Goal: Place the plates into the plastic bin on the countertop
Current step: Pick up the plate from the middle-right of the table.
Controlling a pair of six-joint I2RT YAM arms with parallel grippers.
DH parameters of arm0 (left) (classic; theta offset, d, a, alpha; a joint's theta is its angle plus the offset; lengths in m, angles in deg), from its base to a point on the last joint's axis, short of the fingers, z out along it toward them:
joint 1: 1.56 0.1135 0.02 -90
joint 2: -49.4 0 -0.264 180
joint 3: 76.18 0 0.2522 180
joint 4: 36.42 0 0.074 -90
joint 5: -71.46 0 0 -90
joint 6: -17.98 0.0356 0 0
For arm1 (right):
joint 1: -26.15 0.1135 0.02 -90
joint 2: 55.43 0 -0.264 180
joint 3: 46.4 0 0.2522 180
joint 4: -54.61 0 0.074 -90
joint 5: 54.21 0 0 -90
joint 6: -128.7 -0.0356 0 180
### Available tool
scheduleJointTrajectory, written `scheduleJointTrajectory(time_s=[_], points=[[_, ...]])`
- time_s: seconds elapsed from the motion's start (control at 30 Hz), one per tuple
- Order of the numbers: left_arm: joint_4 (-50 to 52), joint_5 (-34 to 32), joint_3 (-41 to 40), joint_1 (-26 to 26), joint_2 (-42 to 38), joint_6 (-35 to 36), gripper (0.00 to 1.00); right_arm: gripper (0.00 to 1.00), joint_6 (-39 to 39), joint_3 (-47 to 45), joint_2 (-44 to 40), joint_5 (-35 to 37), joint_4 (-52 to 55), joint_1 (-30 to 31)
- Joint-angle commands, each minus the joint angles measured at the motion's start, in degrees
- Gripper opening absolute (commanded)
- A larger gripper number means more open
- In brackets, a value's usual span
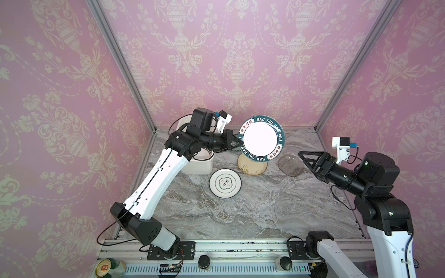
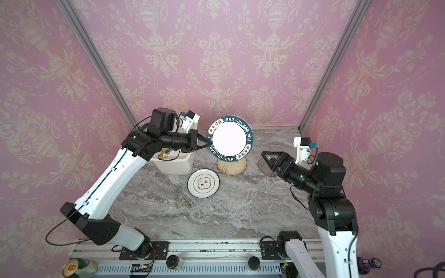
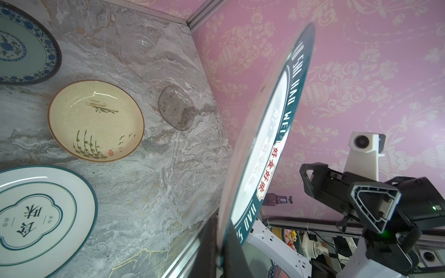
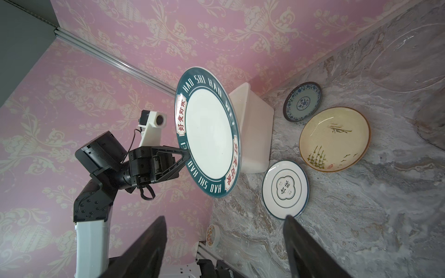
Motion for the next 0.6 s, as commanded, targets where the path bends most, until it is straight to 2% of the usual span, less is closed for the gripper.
scheduleJointTrajectory(time_s=[0.0,0.13,0.3,0.57], points=[[1.7,8.6,-4.6,0.5,-3.7,0.4,0.00,0.77,4.8,-1.7,1.3,-6.3,-1.2,-0.2],[-3.4,12.0,-10.3,0.5,-7.2,-4.2,0.00,0.77,3.2,-4.0,2.4,-9.1,-6.3,1.2],[-17.3,16.4,-17.7,0.5,-9.8,-14.9,0.00,0.74,1.9,-5.7,4.2,-7.9,-9.6,5.8],[-19.6,17.0,-19.4,0.5,-9.9,-16.5,0.00,0.58,-2.7,-10.4,5.7,-4.8,-17.2,12.9]])
